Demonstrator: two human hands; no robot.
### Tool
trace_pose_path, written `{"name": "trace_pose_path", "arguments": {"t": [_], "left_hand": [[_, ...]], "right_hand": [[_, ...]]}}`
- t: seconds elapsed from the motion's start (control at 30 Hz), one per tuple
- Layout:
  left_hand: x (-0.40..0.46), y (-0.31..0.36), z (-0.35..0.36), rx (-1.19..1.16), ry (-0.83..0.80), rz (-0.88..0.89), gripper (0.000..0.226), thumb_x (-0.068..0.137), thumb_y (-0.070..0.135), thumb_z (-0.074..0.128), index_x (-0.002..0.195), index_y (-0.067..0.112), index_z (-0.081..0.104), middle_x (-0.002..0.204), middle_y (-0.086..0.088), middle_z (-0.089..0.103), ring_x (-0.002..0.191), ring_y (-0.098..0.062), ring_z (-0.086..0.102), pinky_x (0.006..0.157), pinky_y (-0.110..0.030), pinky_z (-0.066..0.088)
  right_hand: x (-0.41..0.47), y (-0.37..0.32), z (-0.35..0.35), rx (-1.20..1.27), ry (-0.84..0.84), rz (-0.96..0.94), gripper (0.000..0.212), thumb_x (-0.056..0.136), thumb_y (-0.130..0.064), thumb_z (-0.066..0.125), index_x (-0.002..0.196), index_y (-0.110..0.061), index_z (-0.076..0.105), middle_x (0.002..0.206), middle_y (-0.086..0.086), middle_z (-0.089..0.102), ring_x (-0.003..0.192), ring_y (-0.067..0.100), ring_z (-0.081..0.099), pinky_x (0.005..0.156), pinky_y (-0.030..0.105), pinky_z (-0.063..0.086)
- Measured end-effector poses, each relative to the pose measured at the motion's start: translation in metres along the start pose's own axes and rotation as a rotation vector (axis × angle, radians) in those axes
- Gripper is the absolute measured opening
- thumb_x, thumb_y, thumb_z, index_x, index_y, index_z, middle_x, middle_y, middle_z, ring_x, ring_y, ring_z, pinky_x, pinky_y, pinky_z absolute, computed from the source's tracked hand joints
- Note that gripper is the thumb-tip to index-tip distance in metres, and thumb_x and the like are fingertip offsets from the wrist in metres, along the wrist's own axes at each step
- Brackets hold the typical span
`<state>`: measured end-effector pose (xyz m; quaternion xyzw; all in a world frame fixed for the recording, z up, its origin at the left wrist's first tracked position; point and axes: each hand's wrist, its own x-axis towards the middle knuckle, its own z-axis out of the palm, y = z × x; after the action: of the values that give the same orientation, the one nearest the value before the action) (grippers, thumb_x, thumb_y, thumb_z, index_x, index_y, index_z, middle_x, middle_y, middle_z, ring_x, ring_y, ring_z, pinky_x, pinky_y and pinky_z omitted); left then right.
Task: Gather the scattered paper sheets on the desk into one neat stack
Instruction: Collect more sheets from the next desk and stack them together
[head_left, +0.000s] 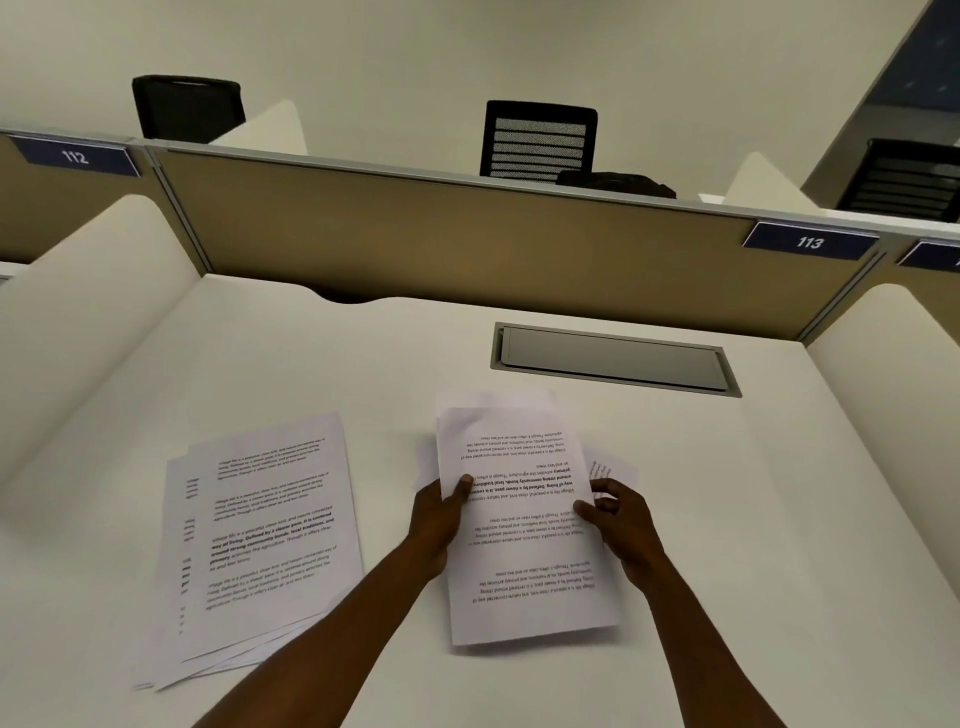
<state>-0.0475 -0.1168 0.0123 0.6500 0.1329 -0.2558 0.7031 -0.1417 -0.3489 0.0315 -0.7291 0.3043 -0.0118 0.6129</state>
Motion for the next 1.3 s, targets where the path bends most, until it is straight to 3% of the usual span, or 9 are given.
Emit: {"name": "trace_pose_path", "arguments": {"t": [0.13,0.33,0.5,0.77,0.9,1.0,1.1,1.2,1.3], "left_hand": [[0.001,-0.001,-0.002,0.020,0.010,-0.003,0.039,0.091,0.043,0.062,0.120,0.018,0.065,0.109,-0.004,0.074,0.097,-0.024,0.072,0.088,-0.046,0.058],[-0.003,0.002,0.001,0.031,-0.018,0.001,0.033,0.098,0.022,0.056,0.131,0.021,0.058,0.123,-0.003,0.067,0.105,-0.024,0.067,0.091,-0.042,0.056],[-0.004,0.002,0.003,0.080,0.028,-0.026,0.033,0.100,0.029,0.051,0.132,0.020,0.057,0.126,-0.003,0.065,0.110,-0.026,0.064,0.097,-0.045,0.053],[-0.009,0.004,0.003,0.127,0.037,-0.014,0.031,0.090,0.045,0.063,0.111,0.022,0.068,0.102,0.002,0.074,0.091,-0.018,0.071,0.064,-0.028,0.054],[-0.014,0.000,0.007,0.165,-0.099,-0.062,0.038,0.087,0.035,0.070,0.122,0.021,0.062,0.114,-0.006,0.071,0.100,-0.024,0.070,0.077,-0.042,0.061],[-0.025,-0.005,0.016,0.192,-0.204,-0.105,0.041,0.088,0.024,0.071,0.125,0.013,0.058,0.113,-0.009,0.070,0.099,-0.024,0.070,0.076,-0.034,0.060],[-0.037,-0.015,0.025,0.194,-0.246,-0.152,0.047,0.086,0.021,0.073,0.128,0.012,0.055,0.112,-0.011,0.068,0.098,-0.025,0.069,0.084,-0.037,0.060],[-0.044,-0.023,0.034,0.275,-0.157,-0.116,0.056,0.084,0.027,0.074,0.134,0.017,0.052,0.129,-0.005,0.058,0.111,-0.023,0.062,0.095,-0.036,0.055],[-0.052,-0.022,0.040,0.305,0.003,-0.062,0.057,0.086,0.025,0.072,0.137,0.022,0.048,0.134,-0.003,0.047,0.112,-0.016,0.055,0.090,-0.024,0.048]], "right_hand": [[0.000,0.001,0.002,-0.040,0.062,-0.009,0.021,0.083,-0.029,0.076,0.096,-0.017,0.064,0.081,0.007,0.073,0.071,0.017,0.069,0.063,0.025,0.050],[0.001,0.002,0.004,-0.101,0.112,-0.019,0.025,0.083,-0.040,0.073,0.094,-0.019,0.064,0.085,0.007,0.073,0.077,0.023,0.072,0.067,0.032,0.055],[0.003,0.007,0.004,-0.086,-0.006,0.009,0.028,0.082,-0.018,0.074,0.104,-0.029,0.061,0.099,0.003,0.073,0.090,0.022,0.071,0.080,0.041,0.058],[0.002,0.013,-0.002,-0.142,0.086,-0.020,0.028,0.083,-0.016,0.073,0.104,-0.030,0.062,0.102,0.001,0.068,0.093,0.021,0.065,0.086,0.045,0.055],[0.004,0.011,-0.012,-0.154,0.118,-0.021,0.026,0.084,-0.014,0.073,0.106,-0.023,0.064,0.105,0.005,0.067,0.092,0.022,0.065,0.083,0.041,0.054],[0.017,-0.002,-0.032,-0.278,0.172,-0.070,0.029,0.084,-0.014,0.072,0.112,-0.019,0.065,0.102,0.006,0.066,0.092,0.023,0.062,0.077,0.030,0.046],[0.035,-0.023,-0.052,-0.459,0.131,-0.112,0.025,0.084,-0.014,0.072,0.107,-0.019,0.066,0.097,0.004,0.067,0.088,0.025,0.064,0.079,0.036,0.050],[0.053,-0.035,-0.059,-0.598,0.074,-0.113,0.023,0.084,-0.012,0.071,0.106,-0.017,0.067,0.096,0.004,0.065,0.090,0.028,0.064,0.086,0.041,0.052],[0.068,-0.039,-0.054,-0.712,0.006,-0.138,0.021,0.083,-0.011,0.070,0.104,-0.016,0.069,0.102,0.007,0.069,0.091,0.026,0.064,0.083,0.035,0.051]]}}
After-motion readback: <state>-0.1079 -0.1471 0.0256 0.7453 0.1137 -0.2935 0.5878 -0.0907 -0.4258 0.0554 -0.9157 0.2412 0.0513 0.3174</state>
